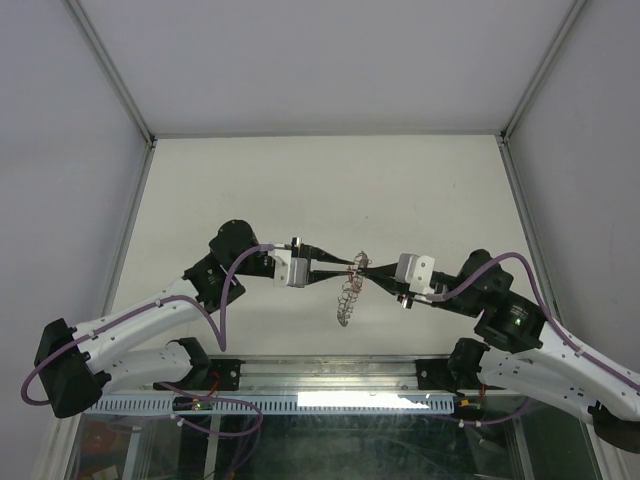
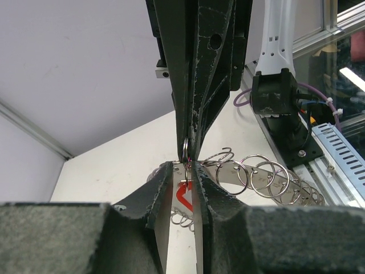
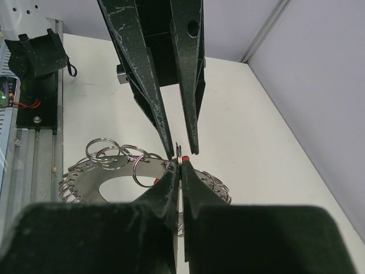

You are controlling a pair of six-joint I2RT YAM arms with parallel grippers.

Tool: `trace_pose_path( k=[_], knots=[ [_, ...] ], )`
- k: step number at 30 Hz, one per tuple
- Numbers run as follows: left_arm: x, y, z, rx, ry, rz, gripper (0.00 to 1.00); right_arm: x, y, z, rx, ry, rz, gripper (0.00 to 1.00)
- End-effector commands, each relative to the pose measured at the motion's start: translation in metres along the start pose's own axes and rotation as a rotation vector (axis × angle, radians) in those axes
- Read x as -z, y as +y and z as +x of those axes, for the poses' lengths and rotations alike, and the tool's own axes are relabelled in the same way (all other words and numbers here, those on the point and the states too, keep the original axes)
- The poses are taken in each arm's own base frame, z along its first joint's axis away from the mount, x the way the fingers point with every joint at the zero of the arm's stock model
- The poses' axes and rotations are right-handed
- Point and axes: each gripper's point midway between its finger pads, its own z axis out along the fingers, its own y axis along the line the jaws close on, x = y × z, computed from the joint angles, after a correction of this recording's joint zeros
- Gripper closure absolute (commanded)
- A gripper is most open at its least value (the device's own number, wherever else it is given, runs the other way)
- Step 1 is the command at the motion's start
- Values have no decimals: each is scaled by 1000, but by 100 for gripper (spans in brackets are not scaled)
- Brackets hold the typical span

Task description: Put the keys on the keyring

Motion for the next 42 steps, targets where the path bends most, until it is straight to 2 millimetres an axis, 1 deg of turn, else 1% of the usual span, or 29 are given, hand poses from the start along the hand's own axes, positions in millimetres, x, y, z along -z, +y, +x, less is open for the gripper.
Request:
trace_pose_path(
  k=[1, 4, 13, 22, 25, 28, 31, 34, 36, 38, 42],
  knots=[
    [-2, -2, -4, -17, -14, 19, 83, 3, -14, -50, 27, -154, 36, 100],
    [-3, -2, -5, -17, -17, 25, 85, 2, -14, -49, 26, -154, 38, 100],
    [-4, -2, -4, -15, -18, 29, 85, 1, -15, -51, 27, -162, 39, 100],
    [-5, -2, -5, -17, -22, 38, 100, 0, -15, -48, 27, -155, 39, 100],
    [-6, -3, -9, -19, -32, 52, 100, -1, -15, -45, 28, -145, 39, 100],
    [-7, -1, -8, -19, -14, 56, 100, 1, -16, -43, 30, -131, 47, 100],
    [-5, -1, -2, -19, 38, 68, 100, 6, -19, -40, 30, -102, 66, 90],
    [-2, 3, 0, -35, 66, 44, 100, 10, -17, -33, 21, -59, 60, 77],
    [0, 5, 5, -37, 104, 40, 100, 11, -15, -28, 11, -27, 51, 72],
    [2, 8, 9, -45, 143, 37, 100, 12, -16, -23, 2, -2, 58, 69],
    [6, 11, 14, -66, 198, 35, 100, 8, -18, -9, -15, 61, 70, 68]
  ],
)
